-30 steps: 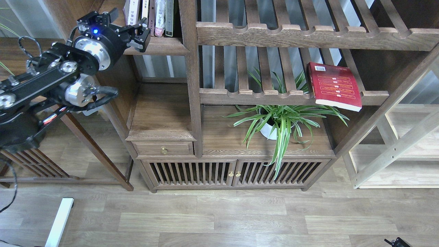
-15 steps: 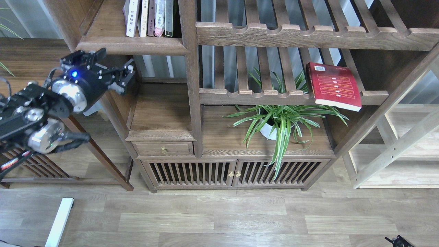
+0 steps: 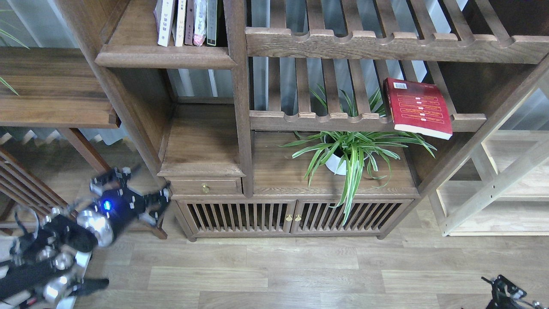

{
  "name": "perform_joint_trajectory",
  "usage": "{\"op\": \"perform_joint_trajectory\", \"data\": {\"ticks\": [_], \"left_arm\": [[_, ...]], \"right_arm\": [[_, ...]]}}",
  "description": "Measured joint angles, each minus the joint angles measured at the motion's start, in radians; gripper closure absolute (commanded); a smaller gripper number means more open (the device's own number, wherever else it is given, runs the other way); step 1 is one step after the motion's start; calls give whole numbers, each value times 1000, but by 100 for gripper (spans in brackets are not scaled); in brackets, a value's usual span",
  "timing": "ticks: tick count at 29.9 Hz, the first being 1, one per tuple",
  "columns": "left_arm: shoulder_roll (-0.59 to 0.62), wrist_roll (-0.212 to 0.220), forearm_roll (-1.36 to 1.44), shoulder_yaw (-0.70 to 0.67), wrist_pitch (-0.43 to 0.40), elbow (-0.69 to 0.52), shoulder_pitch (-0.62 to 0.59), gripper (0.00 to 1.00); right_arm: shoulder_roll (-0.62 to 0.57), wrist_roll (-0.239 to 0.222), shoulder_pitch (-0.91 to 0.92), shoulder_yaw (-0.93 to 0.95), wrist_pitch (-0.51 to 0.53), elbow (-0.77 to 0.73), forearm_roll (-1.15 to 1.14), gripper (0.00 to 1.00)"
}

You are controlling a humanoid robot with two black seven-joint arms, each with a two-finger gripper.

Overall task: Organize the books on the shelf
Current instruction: 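Open the left gripper and pull it back down from the shelf, then raise the right gripper toward the red book on the middle shelf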

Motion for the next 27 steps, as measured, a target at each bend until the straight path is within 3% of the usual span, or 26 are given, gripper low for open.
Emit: {"op": "perform_joint_trajectory", "data": {"ticks": [12,27], "left_arm": [[-72,-36,57,-6,0,87,168,27],[-112,-38,68,-7,0,125,176,27]], "right_arm": [[-42,0,214,4,0,146,-94,0],[-20,0,347,169,0,228,-321,0]]}}
